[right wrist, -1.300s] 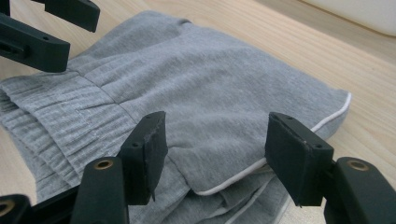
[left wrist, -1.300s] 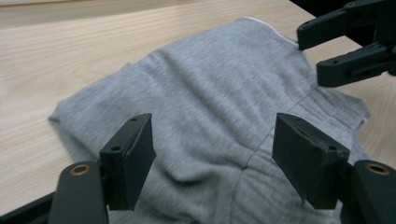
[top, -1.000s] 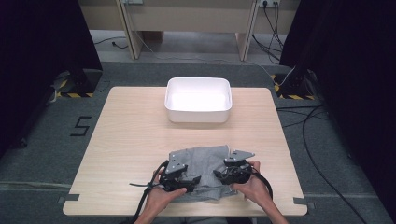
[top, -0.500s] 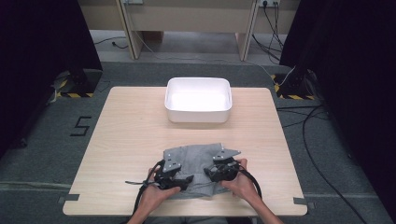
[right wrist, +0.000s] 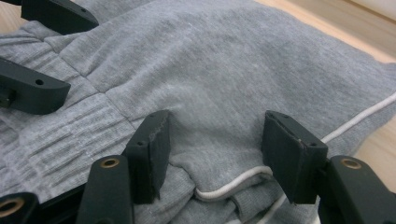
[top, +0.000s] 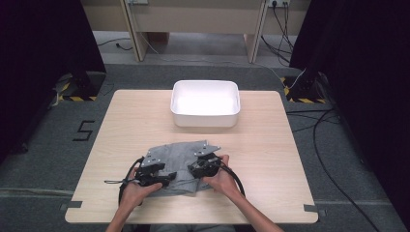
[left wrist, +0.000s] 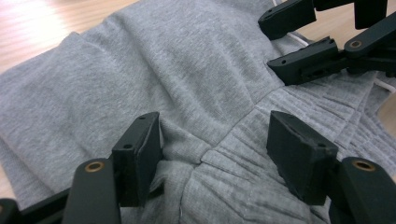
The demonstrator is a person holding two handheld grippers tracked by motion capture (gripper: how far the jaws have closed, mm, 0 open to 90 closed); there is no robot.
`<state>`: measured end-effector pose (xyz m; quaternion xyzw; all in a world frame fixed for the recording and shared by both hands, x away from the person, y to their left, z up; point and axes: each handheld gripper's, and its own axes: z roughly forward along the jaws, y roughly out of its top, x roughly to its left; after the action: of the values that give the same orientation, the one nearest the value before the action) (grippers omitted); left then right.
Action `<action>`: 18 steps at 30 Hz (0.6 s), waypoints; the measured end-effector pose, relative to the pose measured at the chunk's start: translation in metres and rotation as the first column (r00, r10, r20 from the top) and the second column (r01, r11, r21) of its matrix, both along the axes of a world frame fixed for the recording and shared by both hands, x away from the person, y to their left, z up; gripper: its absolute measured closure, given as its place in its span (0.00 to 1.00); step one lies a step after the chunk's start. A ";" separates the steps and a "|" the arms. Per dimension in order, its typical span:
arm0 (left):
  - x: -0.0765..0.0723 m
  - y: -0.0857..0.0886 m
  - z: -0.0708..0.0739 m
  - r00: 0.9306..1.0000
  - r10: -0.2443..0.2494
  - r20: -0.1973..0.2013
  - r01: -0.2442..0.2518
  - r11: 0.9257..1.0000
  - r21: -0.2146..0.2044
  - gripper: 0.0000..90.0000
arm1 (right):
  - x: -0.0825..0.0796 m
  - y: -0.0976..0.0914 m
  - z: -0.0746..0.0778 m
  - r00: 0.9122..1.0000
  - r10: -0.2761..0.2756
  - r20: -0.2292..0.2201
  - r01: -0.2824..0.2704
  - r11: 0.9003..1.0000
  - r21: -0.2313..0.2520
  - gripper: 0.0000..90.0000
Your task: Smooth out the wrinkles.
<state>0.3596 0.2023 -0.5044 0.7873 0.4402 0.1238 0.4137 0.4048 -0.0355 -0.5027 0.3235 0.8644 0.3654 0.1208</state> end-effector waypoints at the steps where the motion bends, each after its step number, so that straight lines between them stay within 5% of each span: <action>1: 0.001 0.003 0.000 1.000 0.007 0.000 -0.007 1.000 0.003 0.38 | 0.001 0.003 0.000 1.000 0.000 0.001 0.000 1.000 0.002 0.47; 6: 0.005 0.016 0.002 1.000 0.023 0.006 -0.023 1.000 0.021 0.38 | 0.002 0.004 0.013 1.000 0.030 -0.007 -0.029 0.999 0.042 0.41; 13: 0.002 0.025 0.011 0.998 0.051 0.032 -0.054 0.996 0.077 0.39 | -0.003 -0.033 0.032 1.000 -0.002 0.015 0.001 0.998 0.066 0.41; 14: -0.003 0.020 0.020 0.996 0.057 0.066 -0.063 0.993 0.095 0.39 | -0.005 -0.038 0.031 1.000 0.000 0.009 0.000 0.999 0.051 0.41; 18: -0.017 0.001 0.043 0.988 0.038 0.151 -0.048 0.997 0.063 0.38 | -0.009 -0.052 0.022 1.000 -0.006 0.001 0.006 1.000 0.004 0.41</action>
<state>0.3421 0.2028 -0.4612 0.7794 0.4203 0.2059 0.4165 0.3957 -0.0879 -0.4807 0.3264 0.8626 0.3669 0.1216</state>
